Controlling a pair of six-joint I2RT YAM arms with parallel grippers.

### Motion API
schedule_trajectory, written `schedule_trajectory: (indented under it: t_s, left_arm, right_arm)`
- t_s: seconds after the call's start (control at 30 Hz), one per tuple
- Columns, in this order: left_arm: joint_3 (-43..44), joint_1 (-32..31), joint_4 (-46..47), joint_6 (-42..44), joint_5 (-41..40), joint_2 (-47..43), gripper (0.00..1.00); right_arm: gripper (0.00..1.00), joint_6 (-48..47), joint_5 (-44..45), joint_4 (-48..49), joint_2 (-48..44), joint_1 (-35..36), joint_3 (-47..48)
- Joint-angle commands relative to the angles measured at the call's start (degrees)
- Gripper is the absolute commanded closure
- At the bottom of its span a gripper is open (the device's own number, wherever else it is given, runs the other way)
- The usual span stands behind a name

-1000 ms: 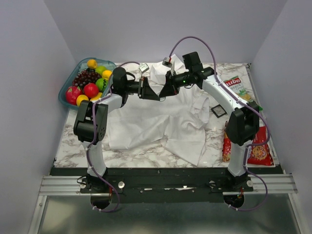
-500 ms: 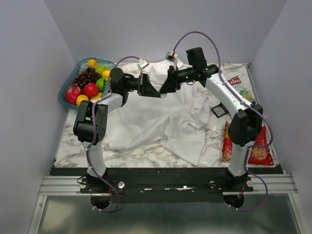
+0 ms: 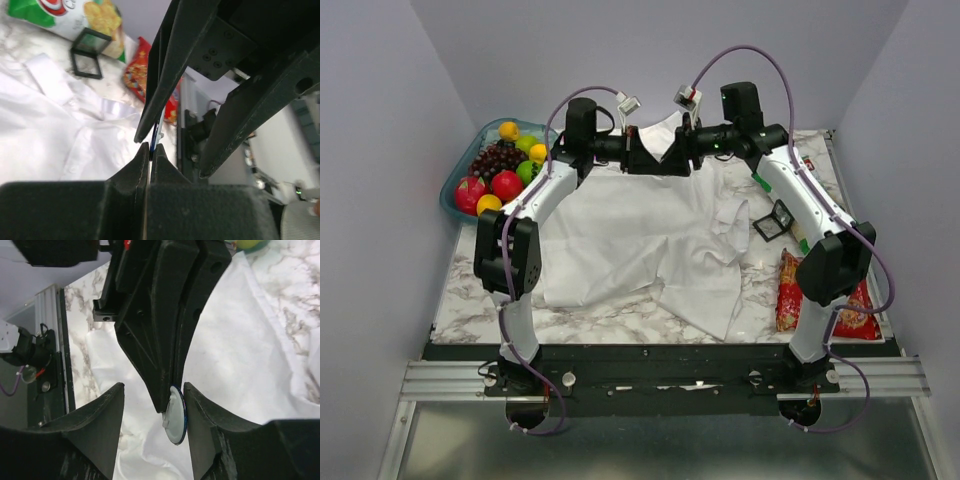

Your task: Remove the brooch from the garment

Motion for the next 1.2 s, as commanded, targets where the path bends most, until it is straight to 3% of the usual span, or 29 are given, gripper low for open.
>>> schedule_trajectory:
  t_s: [0.0, 0.07, 0.1, 0.13, 0.17, 0.2, 0.23, 0.3, 0.33, 0.43, 0.47, 0.53, 0.73, 1.17]
  left_arm:
    - [10.52, 0.93, -39.35, 31.02, -21.07, -2.8, 1.0]
    - [16.03, 1.37, -46.47, 35.5, -28.95, -3.85, 1.0]
    - [17.2, 1.37, -51.64, 40.39, -37.44, -4.55, 1.0]
    - [17.21, 1.28, -51.69, 41.4, -41.18, -7.43, 1.0]
    - [13.39, 1.2, -49.69, 41.76, -44.43, -9.46, 1.0]
    - [10.48, 1.2, -41.84, 41.93, -48.29, -11.48, 1.0]
    - [7.75, 1.2, -37.5, 42.11, -47.99, -14.11, 1.0]
    - [6.22, 1.28, -31.5, 43.25, -40.9, -13.88, 1.0]
    - [8.4, 1.2, -32.44, 45.17, -30.42, -11.18, 1.0]
    - [22.71, 1.37, -42.09, 45.8, -13.43, -3.11, 1.0]
    - [28.67, 1.28, -44.38, 44.24, -11.18, -1.24, 1.0]
    - [30.66, 1.28, -46.51, 42.21, -5.65, 1.23, 1.0]
    - [21.35, 0.41, -39.4, 39.75, -3.52, -2.27, 1.0]
    - [19.5, -2.32, -35.18, 33.86, -0.79, -2.63, 1.0]
  right_arm:
    - [0.42, 1.39, 1.31, -0.02, -4.22, -1.2, 3.53]
    - [0.42, 1.3, 2.45, -0.54, -7.29, -2.78, 2.84]
    - [0.42, 1.3, 3.06, -0.72, -8.52, -5.31, 1.96]
    - [0.42, 0.87, 3.68, -0.46, -10.1, -6.56, 0.82]
    - [0.43, 0.6, 6.21, 0.24, -12.73, -7.7, -2.85]
    - [0.43, 0.6, 8.41, 1.46, -14.15, -9.28, -5.14]
    - [0.43, 1.12, 10.43, 5.31, -15.38, -9.81, -7.52]
    - [0.43, 1.83, 12.65, 8.58, -16.01, -10.43, -11.48]
    - [0.43, 1.92, 11.87, 9.64, -15.4, -10.44, -10.8]
    - [0.43, 2.01, 5.81, 10.26, -11.53, -10.52, -5.18]
    - [0.43, 1.4, 1.88, 10.27, -10.92, -10.44, -4.04]
    - [0.43, -0.62, -1.4, 9.13, -9.16, -10.44, -1.49]
    - [0.5, -3.18, -6.77, 6.14, -7.83, -10.52, -1.56]
    - [0.52, -0.02, -13.01, 7.19, -5.29, -8.59, -3.85]
